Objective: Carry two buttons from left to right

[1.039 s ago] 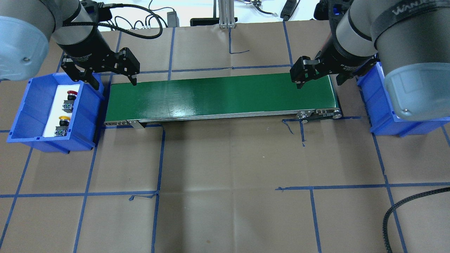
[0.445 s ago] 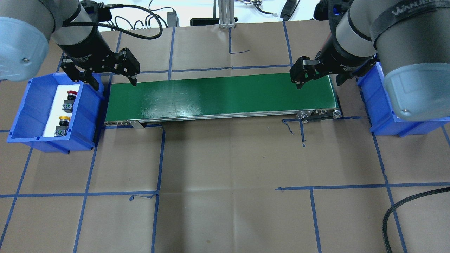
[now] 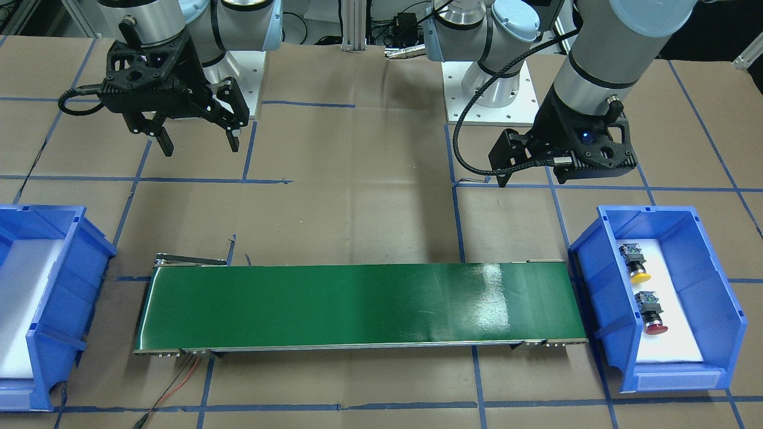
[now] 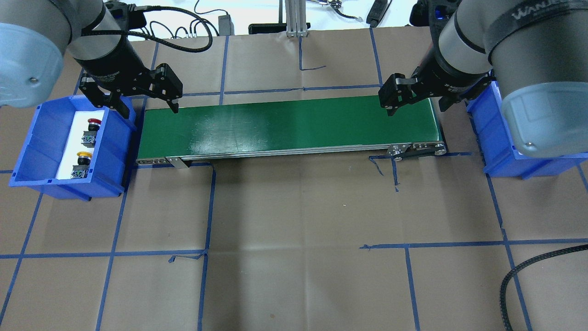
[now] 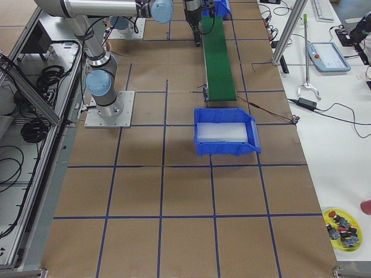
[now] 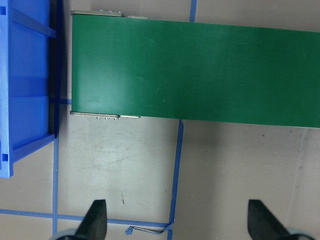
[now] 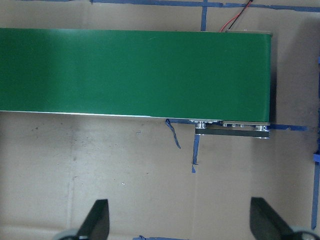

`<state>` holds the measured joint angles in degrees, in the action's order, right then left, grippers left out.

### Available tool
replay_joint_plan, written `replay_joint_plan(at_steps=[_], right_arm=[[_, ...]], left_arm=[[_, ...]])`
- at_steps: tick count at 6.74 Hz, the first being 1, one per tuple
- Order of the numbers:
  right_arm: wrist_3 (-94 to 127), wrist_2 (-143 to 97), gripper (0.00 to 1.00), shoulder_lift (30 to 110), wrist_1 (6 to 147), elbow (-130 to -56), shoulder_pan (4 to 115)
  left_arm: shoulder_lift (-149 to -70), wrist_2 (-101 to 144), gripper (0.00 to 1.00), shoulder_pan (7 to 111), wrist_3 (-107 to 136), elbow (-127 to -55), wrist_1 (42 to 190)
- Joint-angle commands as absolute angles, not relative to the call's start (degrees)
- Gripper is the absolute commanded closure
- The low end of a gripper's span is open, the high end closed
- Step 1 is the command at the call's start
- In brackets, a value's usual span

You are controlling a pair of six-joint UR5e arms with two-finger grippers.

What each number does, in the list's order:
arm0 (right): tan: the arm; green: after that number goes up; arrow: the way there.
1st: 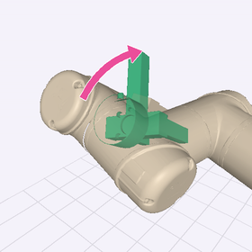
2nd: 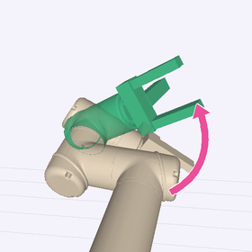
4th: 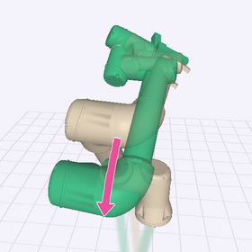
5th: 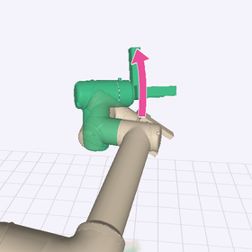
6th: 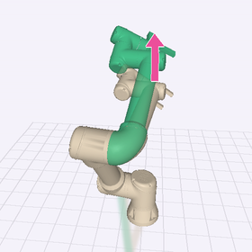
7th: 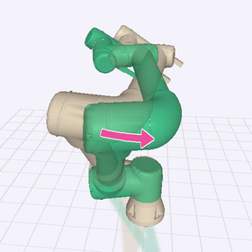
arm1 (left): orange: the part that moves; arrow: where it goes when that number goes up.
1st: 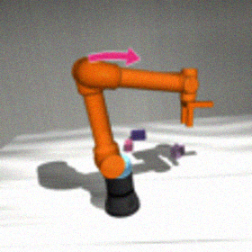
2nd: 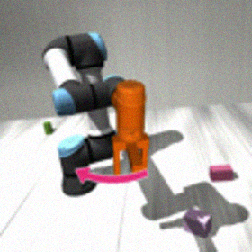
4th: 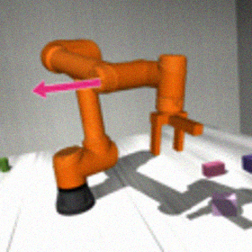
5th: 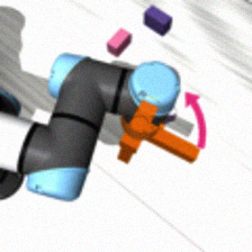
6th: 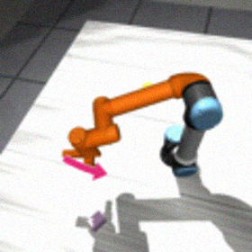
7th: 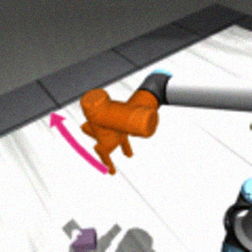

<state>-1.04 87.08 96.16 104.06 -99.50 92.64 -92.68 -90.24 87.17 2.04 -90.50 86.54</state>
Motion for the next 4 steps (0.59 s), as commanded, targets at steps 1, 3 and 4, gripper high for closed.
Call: replay_joint_plan(at_steps=[1, 3, 4], right_arm=[[-0.97, 87.1, 0.0, 96.24, 104.06, -99.49, 92.64], [-0.79, 87.01, 0.0, 96.15, 104.06, -99.49, 92.64], [-0.7, 87.01, 0.0, 96.15, 103.98, -99.49, 92.64]], left_arm=[[-92.9, -90.18, 0.0, 86.84, 1.76, -90.09, 86.48], [-92.46, -91.14, 0.0, 83.96, -3.4, -90.17, 86.48], [-92.29, -91.14, 0.0, 79.67, -3.6, -90.26, 86.31]])
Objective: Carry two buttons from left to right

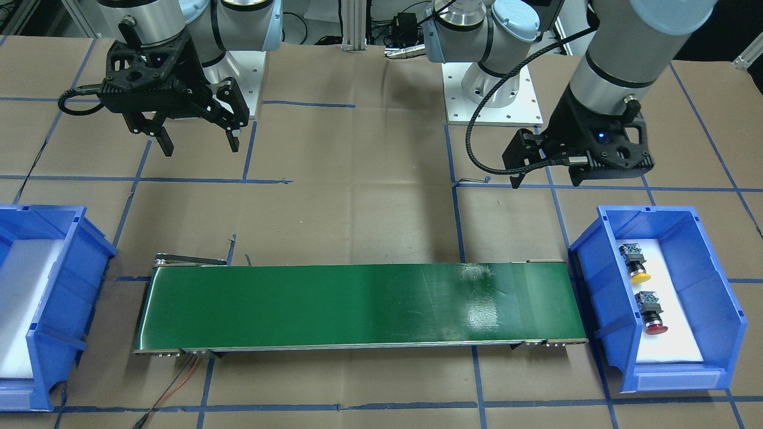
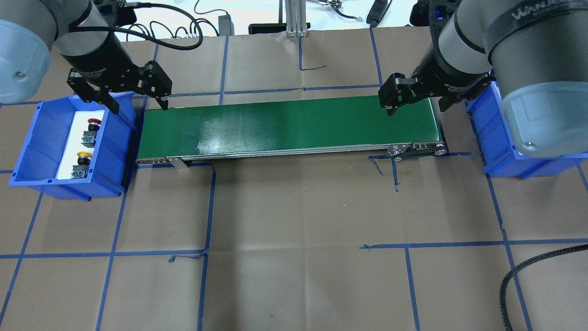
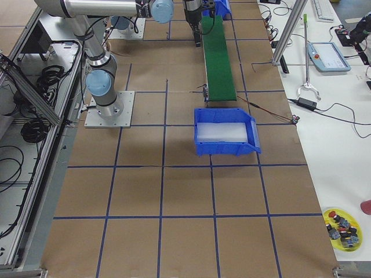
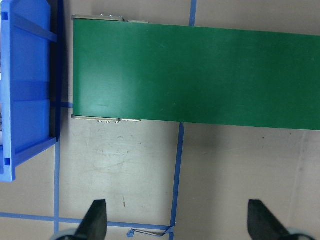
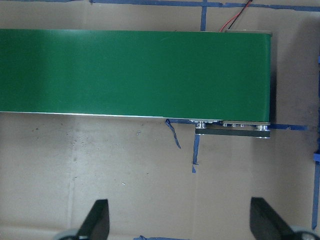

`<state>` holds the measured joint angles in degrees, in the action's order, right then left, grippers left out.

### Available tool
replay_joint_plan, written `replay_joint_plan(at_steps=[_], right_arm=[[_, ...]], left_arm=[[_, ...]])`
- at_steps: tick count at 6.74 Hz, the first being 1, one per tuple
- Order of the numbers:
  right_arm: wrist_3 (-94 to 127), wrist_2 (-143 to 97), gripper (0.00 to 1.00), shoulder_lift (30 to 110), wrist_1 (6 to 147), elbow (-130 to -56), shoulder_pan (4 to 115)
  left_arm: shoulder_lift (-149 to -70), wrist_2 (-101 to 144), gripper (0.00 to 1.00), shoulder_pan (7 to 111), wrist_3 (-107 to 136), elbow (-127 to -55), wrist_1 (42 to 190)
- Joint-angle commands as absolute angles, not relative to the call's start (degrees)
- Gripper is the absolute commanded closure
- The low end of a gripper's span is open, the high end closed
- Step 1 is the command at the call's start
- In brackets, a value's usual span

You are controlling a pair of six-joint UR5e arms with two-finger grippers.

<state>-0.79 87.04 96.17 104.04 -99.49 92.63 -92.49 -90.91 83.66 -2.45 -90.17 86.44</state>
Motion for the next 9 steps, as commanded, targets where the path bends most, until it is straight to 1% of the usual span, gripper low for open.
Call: replay_joint_plan(at_steps=[1, 4, 5, 7, 9], right_arm=[[-0.7, 86.84, 0.0, 96.15, 103.97, -99.49, 92.64], [-1.05, 87.01, 0.0, 96.15, 103.36, -99.58, 92.72], [-1.14, 87.1, 0.0, 96.15, 103.36, -99.67, 92.72], [-1.06, 87.1, 0.0, 96.15, 103.45, -99.58, 92.72], [-1.14, 87.01, 0.0, 96.15, 103.36, -99.76, 92.72]], left_arm=[[-92.37, -91.06, 0.0, 75.1, -8.56, -90.18, 86.22], [-94.91, -90.7, 0.0, 56.23, -29.47, -92.1, 84.04], [-96.66, -90.7, 0.0, 53.2, -31.97, -92.2, 82.11], [-98.52, -90.7, 0.0, 52.73, -32.87, -92.89, 80.69], [-99.92, -90.53, 0.0, 52.91, -33.22, -98.93, 70.64]])
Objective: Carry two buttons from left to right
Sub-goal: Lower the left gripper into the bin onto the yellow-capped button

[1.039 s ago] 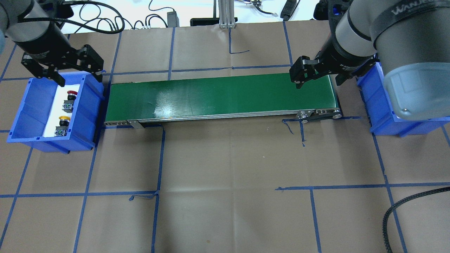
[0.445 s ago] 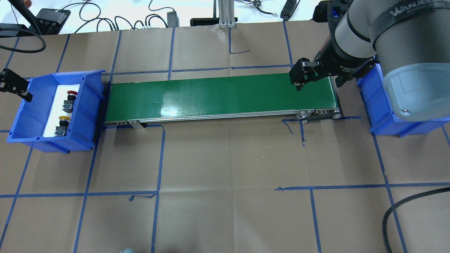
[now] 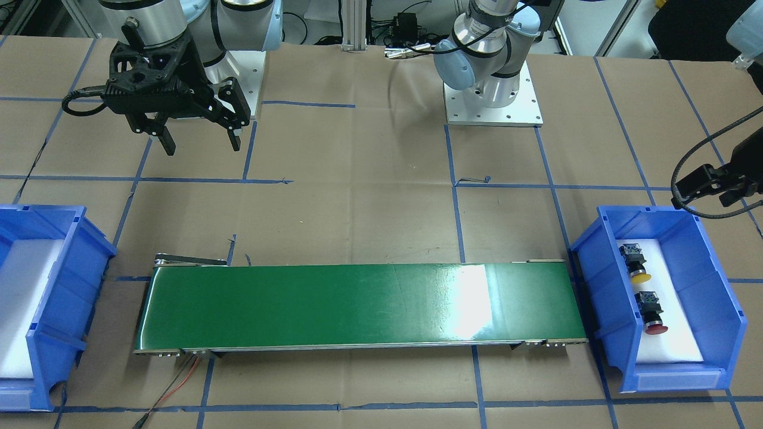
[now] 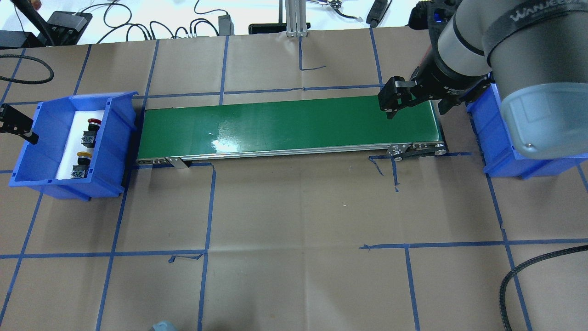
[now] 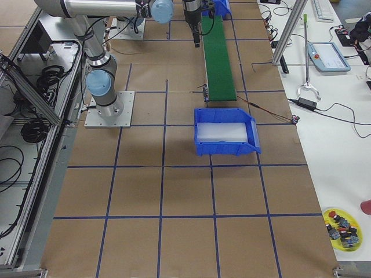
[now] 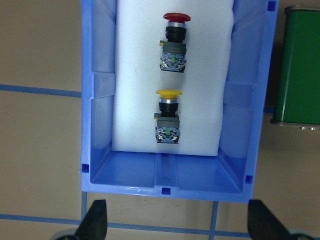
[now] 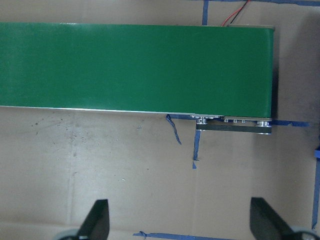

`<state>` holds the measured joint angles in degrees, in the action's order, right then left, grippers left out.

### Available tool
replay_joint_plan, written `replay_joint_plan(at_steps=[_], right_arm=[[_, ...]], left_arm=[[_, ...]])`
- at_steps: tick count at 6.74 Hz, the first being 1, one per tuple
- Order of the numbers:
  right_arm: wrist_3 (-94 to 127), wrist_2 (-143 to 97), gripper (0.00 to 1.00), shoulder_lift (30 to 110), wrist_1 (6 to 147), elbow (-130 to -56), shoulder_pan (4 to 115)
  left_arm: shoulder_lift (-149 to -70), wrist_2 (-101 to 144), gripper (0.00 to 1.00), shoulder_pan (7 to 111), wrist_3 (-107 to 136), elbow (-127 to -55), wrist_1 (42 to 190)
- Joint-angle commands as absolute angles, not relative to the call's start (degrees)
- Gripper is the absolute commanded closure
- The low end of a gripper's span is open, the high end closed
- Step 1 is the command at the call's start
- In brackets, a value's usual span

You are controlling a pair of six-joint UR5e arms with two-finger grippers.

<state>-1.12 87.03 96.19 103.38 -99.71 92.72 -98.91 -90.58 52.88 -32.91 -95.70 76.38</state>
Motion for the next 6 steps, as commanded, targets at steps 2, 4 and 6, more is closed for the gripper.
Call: replay_joint_plan(at_steps=[2, 4, 6], right_arm=[[-1.05, 87.1, 0.0, 96.15, 103.45, -99.76, 92.72], [-0.97, 87.1, 0.0, 96.06, 103.88, -100.02, 92.72], [-0.97, 87.1, 0.0, 95.98, 103.89, -100.02, 92.72]], left_arm=[[-102.38, -90.35, 0.0, 53.52, -33.57, -101.42, 66.54], [-105.54, -90.26, 0.0, 53.96, -35.24, -101.6, 65.22], [-108.09, -90.26, 0.0, 54.14, -35.24, -102.04, 62.33]])
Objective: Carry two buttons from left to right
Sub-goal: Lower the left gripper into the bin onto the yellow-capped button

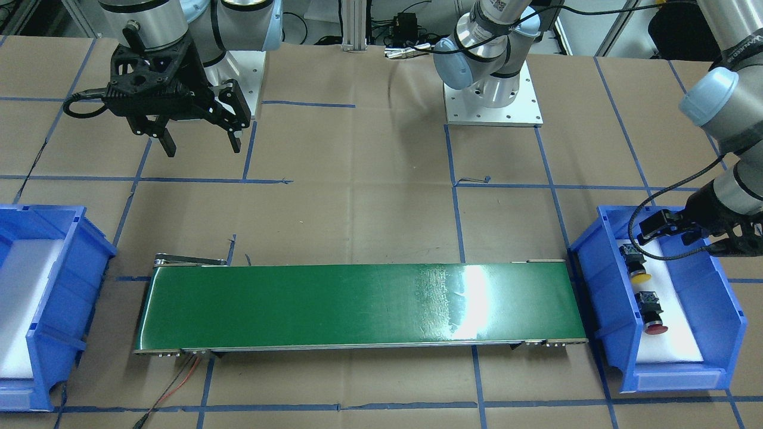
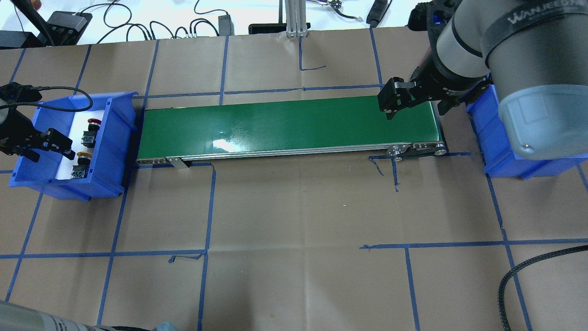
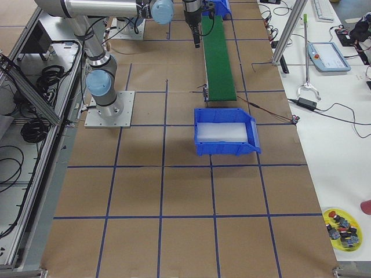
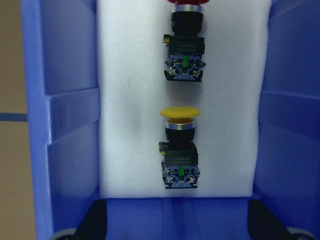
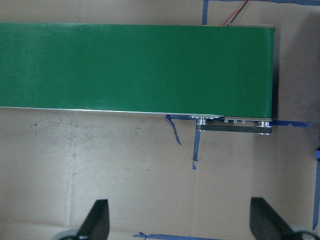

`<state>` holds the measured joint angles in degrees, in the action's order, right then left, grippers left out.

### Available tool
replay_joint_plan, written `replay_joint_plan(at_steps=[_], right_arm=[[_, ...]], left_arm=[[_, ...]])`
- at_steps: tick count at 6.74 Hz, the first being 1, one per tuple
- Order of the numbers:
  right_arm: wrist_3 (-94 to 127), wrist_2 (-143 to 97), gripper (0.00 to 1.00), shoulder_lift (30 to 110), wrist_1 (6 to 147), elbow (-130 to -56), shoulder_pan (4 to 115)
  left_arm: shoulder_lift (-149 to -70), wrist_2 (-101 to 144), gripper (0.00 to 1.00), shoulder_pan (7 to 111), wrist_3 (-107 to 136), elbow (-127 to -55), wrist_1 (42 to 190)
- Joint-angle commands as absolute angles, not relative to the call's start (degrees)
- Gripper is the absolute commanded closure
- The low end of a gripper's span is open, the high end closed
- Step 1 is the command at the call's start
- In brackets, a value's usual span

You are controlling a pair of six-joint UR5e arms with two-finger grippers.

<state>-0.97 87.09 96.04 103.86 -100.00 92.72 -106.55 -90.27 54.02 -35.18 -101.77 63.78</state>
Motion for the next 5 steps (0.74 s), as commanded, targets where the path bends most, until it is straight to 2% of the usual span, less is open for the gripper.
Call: replay_joint_plan(at_steps=[1, 3, 5], right_arm=[[-1.05, 87.1, 0.0, 95.98, 103.97, -100.11, 92.72], [-1.05, 87.01, 0.0, 95.98, 103.97, -100.11, 92.72], [-1.05, 87.01, 0.0, 95.89, 103.97, -100.2, 92.72]], left_arm=[[-108.37, -90.26, 0.0, 54.14, -35.33, -103.96, 60.23], [-108.63, -90.35, 0.0, 54.14, -35.42, -108.35, 54.42], [-110.64, -90.35, 0.0, 54.05, -35.42, -108.81, 52.66]])
